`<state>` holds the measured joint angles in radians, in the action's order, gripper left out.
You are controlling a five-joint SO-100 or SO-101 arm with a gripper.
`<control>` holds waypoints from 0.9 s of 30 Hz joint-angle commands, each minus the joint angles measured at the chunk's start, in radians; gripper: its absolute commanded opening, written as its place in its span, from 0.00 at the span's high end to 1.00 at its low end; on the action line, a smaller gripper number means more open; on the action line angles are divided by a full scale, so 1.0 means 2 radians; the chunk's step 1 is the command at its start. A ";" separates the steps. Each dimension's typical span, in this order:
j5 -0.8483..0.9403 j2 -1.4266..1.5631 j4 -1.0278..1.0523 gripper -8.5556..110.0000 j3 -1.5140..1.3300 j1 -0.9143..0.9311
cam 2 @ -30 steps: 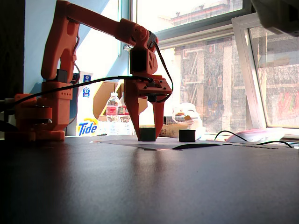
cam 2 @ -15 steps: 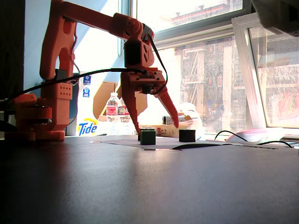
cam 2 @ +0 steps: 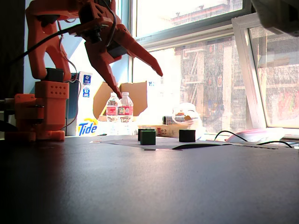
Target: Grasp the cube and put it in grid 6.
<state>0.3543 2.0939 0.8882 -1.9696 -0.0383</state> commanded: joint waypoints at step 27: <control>-0.056 0.478 -0.140 0.85 -0.532 0.127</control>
<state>0.2562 3.0097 0.6673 -3.0005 0.2071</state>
